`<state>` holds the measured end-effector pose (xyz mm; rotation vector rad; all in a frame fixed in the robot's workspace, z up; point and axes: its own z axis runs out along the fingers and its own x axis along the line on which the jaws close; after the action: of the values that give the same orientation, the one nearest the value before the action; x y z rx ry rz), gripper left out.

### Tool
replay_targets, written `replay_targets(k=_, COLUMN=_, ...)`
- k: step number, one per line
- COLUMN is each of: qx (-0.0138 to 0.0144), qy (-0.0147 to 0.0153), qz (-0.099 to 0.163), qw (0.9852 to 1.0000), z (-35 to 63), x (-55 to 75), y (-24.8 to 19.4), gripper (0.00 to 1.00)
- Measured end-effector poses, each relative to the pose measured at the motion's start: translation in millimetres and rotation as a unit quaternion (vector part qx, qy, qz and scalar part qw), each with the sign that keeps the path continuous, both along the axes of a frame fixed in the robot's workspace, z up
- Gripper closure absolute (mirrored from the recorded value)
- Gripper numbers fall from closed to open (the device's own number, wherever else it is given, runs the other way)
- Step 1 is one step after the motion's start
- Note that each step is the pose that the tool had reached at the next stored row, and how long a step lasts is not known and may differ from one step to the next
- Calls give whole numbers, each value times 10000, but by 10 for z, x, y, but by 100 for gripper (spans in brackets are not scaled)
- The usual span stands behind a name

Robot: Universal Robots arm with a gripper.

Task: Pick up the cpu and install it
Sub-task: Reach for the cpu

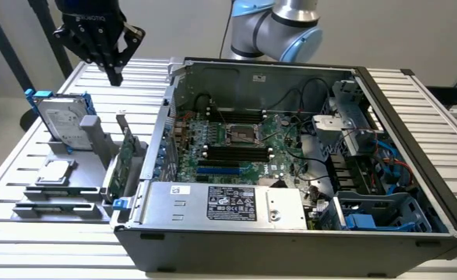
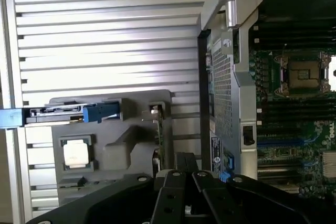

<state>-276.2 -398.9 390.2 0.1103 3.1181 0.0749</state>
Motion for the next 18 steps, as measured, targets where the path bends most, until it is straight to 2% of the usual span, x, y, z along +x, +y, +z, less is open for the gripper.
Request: replay_targets(k=18, qx=-4, qy=0, qz=0, qw=10000, z=-136, x=-816, y=0, gripper=89)
